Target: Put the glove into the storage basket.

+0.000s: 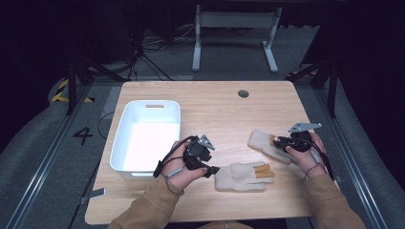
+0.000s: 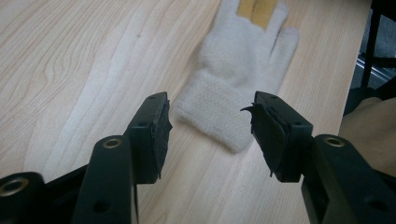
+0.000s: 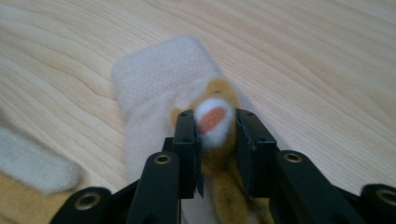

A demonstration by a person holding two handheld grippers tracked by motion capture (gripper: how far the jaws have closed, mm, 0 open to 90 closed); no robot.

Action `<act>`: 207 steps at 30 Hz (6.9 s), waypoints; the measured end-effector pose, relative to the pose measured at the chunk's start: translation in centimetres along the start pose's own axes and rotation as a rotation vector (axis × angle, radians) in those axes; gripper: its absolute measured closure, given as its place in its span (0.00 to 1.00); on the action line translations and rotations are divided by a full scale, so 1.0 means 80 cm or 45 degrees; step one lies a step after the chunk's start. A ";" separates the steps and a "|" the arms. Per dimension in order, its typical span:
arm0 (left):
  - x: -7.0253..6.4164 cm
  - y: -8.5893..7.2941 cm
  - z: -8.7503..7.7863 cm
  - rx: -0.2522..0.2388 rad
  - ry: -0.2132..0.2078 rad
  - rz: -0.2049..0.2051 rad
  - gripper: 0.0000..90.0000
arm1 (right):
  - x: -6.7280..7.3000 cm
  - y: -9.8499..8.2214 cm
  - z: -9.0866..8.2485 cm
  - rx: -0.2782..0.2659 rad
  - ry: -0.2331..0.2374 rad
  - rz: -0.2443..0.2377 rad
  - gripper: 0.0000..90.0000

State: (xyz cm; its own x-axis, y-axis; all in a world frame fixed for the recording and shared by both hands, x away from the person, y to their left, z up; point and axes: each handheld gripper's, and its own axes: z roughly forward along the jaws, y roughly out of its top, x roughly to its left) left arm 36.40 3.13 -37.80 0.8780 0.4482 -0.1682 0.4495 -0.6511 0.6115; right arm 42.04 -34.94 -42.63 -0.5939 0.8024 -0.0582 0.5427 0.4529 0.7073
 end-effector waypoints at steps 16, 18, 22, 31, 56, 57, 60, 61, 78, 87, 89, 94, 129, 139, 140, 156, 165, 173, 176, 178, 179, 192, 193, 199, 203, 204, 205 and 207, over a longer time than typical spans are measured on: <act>-0.002 0.011 0.005 0.001 -0.020 0.034 0.53 | 0.010 0.013 -0.059 -0.118 0.007 -0.029 0.79; -0.002 0.012 0.005 -0.002 -0.020 0.037 0.53 | 0.015 0.016 -0.067 -0.132 0.010 -0.046 0.79; -0.002 0.018 0.007 -0.002 -0.030 0.053 0.53 | 0.025 0.020 -0.080 -0.146 0.027 -0.077 0.79; -0.001 0.030 0.008 0.001 -0.050 0.069 0.54 | 0.045 0.021 -0.103 -0.167 0.083 -0.108 0.79; -0.001 0.032 -0.004 -0.022 -0.053 0.061 0.54 | 0.100 0.042 -0.111 -0.163 0.300 -0.262 0.79; -0.001 0.032 -0.004 -0.022 -0.053 0.061 0.54 | 0.100 0.042 -0.111 -0.163 0.300 -0.262 0.79; 0.000 0.028 -0.007 -0.024 -0.050 0.051 0.54 | 0.109 0.047 -0.110 -0.156 0.328 -0.281 0.79; 0.000 0.027 -0.007 -0.026 -0.047 0.051 0.54 | 0.111 0.049 -0.109 -0.156 0.336 -0.290 0.79; 0.001 0.016 -0.017 -0.031 -0.018 0.020 0.54 | 0.148 0.061 -0.080 -0.068 0.456 -0.373 0.78; 0.000 0.017 -0.016 -0.032 -0.020 0.022 0.54 | 0.164 0.056 -0.058 -0.022 0.489 -0.375 0.78; 0.000 0.017 -0.016 -0.031 -0.019 0.026 0.54 | 0.166 0.054 -0.052 -0.002 0.492 -0.370 0.78; 0.000 0.017 -0.015 -0.029 -0.019 0.027 0.54 | 0.168 0.049 -0.039 0.026 0.503 -0.352 0.78; -0.005 0.024 0.002 0.015 -0.050 0.066 0.54 | 0.164 0.032 -0.022 0.082 0.450 -0.332 0.65; -0.008 0.035 0.006 0.009 -0.077 0.104 0.54 | 0.155 0.022 -0.048 0.098 0.482 -0.311 0.85; -0.008 0.038 0.007 0.011 -0.086 0.114 0.54 | 0.156 0.017 -0.052 0.125 0.488 -0.317 0.88; -0.012 0.052 0.016 0.015 -0.112 0.154 0.54 | 0.150 -0.012 -0.040 0.321 0.422 -0.347 0.96; -0.012 0.050 0.013 0.021 -0.109 0.147 0.54 | 0.146 -0.013 -0.037 0.344 0.347 -0.395 0.95; -0.011 0.049 0.013 0.017 -0.104 0.149 0.54 | 0.149 -0.013 -0.033 0.336 0.420 -0.422 0.84; -0.012 0.049 0.013 0.019 -0.106 0.150 0.54 | 0.152 -0.015 -0.030 0.367 0.427 -0.432 0.75; -0.012 0.049 0.012 0.016 -0.108 0.151 0.54 | 0.152 -0.017 -0.027 0.362 0.423 -0.448 0.72; -0.012 0.049 0.012 0.016 -0.107 0.152 0.54 | 0.150 -0.019 -0.026 0.365 0.420 -0.454 0.73; -0.012 0.049 0.013 0.020 -0.104 0.151 0.54 | 0.150 -0.014 -0.035 0.361 0.429 -0.486 0.93; -0.012 0.049 0.013 0.021 -0.103 0.152 0.54 | 0.150 -0.013 -0.037 0.368 0.433 -0.486 0.93; -0.013 0.049 0.016 0.026 -0.106 0.154 0.53 | 0.155 -0.014 -0.040 0.446 0.456 -0.477 0.91; -0.014 0.049 0.016 0.026 -0.108 0.157 0.53 | 0.153 -0.015 -0.040 0.459 0.453 -0.475 0.83; -0.014 0.049 0.016 0.028 -0.108 0.158 0.53 | 0.149 -0.014 -0.044 0.444 0.446 -0.467 0.83; -0.014 0.048 0.017 0.033 -0.109 0.158 0.53 | 0.148 -0.013 -0.046 0.440 0.443 -0.459 0.83; -0.014 0.048 0.017 0.036 -0.111 0.157 0.53 | 0.143 -0.011 -0.053 0.416 0.440 -0.447 0.83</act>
State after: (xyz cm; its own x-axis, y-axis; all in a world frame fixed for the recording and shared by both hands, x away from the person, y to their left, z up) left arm 37.40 -0.73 -36.34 0.9372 0.3096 -0.1606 0.3409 -0.7156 0.6097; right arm 32.28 -27.82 -40.95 -0.9005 0.4344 0.0220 0.4008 0.8090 0.4301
